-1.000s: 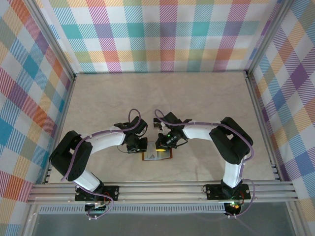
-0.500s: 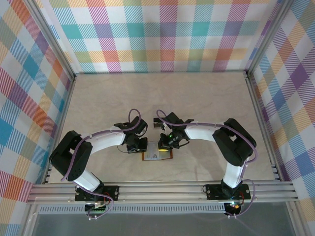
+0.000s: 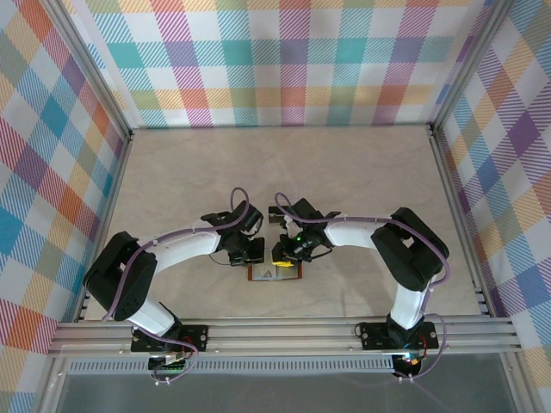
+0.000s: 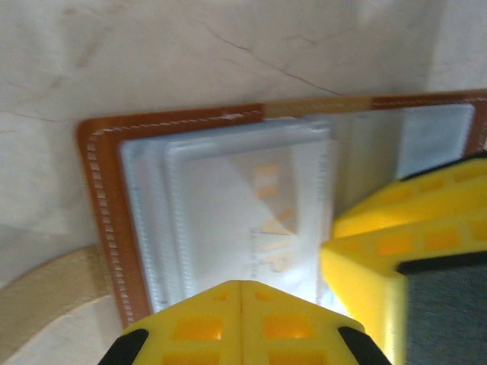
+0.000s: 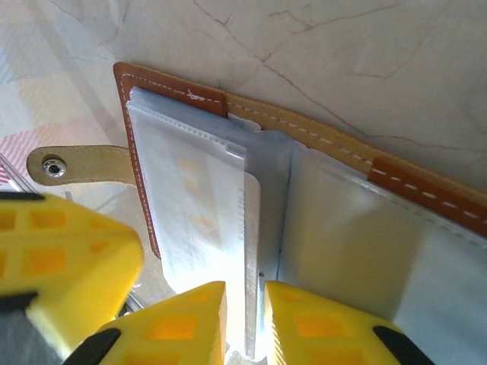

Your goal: Take the credit cards out of the card holder

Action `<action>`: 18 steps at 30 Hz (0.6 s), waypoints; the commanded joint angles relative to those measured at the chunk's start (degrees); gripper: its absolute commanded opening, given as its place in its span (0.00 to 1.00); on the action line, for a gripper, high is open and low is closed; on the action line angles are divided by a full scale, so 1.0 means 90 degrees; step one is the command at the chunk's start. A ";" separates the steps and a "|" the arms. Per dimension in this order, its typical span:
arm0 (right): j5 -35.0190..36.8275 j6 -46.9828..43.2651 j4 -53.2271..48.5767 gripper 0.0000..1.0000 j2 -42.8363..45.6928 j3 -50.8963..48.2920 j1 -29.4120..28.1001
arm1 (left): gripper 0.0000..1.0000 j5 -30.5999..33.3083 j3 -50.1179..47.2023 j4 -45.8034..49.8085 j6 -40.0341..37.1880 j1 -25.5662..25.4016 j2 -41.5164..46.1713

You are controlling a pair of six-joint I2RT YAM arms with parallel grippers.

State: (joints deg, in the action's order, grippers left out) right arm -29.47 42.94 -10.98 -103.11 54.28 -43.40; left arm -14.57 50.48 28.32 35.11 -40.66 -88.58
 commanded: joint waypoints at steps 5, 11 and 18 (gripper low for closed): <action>-0.0044 0.0091 0.0070 0.24 0.0043 -0.0039 0.0037 | 0.06 0.0333 0.0138 0.0300 -0.0029 -0.0100 -0.0405; -0.0262 0.0276 0.0590 0.19 0.0117 -0.0203 0.0036 | 0.06 0.0491 0.0070 0.0363 -0.0114 -0.0100 -0.0566; -0.0329 0.0352 0.0656 0.18 -0.0016 -0.0177 0.0032 | 0.06 0.0457 0.0047 0.0282 -0.0096 -0.0092 -0.0616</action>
State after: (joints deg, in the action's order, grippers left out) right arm -31.05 45.50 -6.04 -103.11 52.80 -43.40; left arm -12.40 51.18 28.99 34.89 -41.23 -92.31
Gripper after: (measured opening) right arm 0.183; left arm 0.062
